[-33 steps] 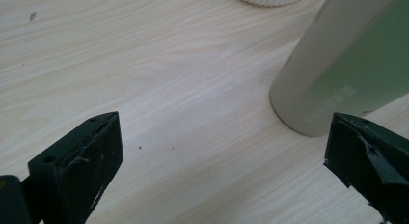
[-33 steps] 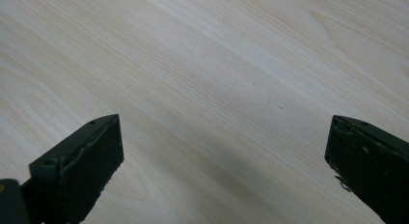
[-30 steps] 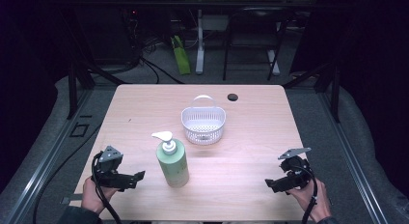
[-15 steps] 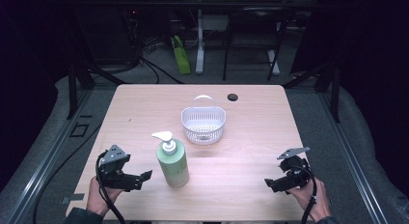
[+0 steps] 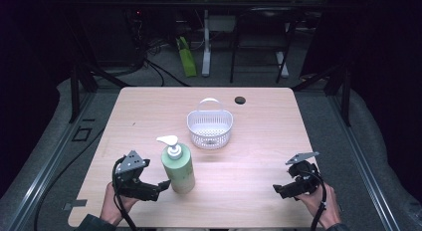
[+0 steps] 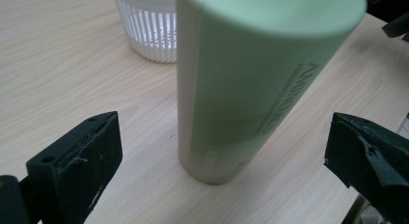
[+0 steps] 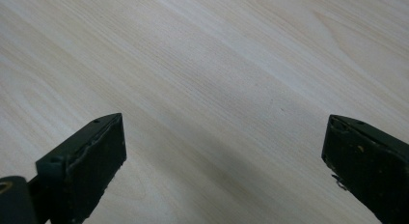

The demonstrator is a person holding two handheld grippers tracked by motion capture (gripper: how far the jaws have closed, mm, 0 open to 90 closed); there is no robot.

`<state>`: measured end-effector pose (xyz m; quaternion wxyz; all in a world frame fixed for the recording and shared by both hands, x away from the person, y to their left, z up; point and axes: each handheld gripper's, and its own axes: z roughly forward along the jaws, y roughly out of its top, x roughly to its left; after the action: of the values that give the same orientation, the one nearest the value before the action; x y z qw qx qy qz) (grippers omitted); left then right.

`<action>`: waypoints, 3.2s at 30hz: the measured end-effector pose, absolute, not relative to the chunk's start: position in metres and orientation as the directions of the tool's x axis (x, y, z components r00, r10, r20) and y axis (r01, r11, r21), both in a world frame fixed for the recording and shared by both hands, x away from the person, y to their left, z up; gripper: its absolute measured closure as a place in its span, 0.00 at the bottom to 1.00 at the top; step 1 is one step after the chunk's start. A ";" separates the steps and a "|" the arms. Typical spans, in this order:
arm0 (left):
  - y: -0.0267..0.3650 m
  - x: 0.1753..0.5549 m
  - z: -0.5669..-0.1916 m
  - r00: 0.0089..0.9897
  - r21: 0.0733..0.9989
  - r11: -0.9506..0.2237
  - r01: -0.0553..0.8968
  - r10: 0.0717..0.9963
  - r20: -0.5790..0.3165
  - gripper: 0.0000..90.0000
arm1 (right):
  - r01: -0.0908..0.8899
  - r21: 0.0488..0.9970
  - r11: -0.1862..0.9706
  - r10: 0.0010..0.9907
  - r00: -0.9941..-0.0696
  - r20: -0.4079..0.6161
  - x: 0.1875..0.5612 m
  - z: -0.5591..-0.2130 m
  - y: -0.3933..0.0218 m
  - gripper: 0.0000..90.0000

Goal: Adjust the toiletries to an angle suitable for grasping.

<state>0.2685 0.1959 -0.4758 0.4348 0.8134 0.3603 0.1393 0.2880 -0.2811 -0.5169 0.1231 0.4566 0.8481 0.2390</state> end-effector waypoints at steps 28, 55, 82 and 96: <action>0.160 0.284 -0.470 0.716 0.853 -0.351 0.387 0.697 -0.038 0.00 | 0.711 0.521 0.472 0.832 -0.555 0.004 0.287 -0.516 -0.281 0.03; 0.154 0.300 -0.472 0.716 0.857 -0.366 0.364 0.699 -0.006 0.14 | 0.705 0.524 0.478 0.828 -0.561 0.000 0.287 -0.515 -0.280 0.03; 0.155 0.338 -0.471 0.759 0.855 -0.393 0.339 0.652 -0.001 0.14 | 0.699 0.531 0.480 0.824 -0.566 0.001 0.287 -0.514 -0.281 0.03; 0.157 0.330 -0.463 0.703 0.881 -0.321 0.347 0.710 -0.018 0.02 | 0.694 0.539 0.477 0.823 -0.567 0.003 0.286 -0.513 -0.282 0.03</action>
<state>0.3297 0.1570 -0.4630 0.4771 0.7900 0.3345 0.1907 0.2856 -0.2819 -0.5127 0.1296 0.4467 0.8494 0.2493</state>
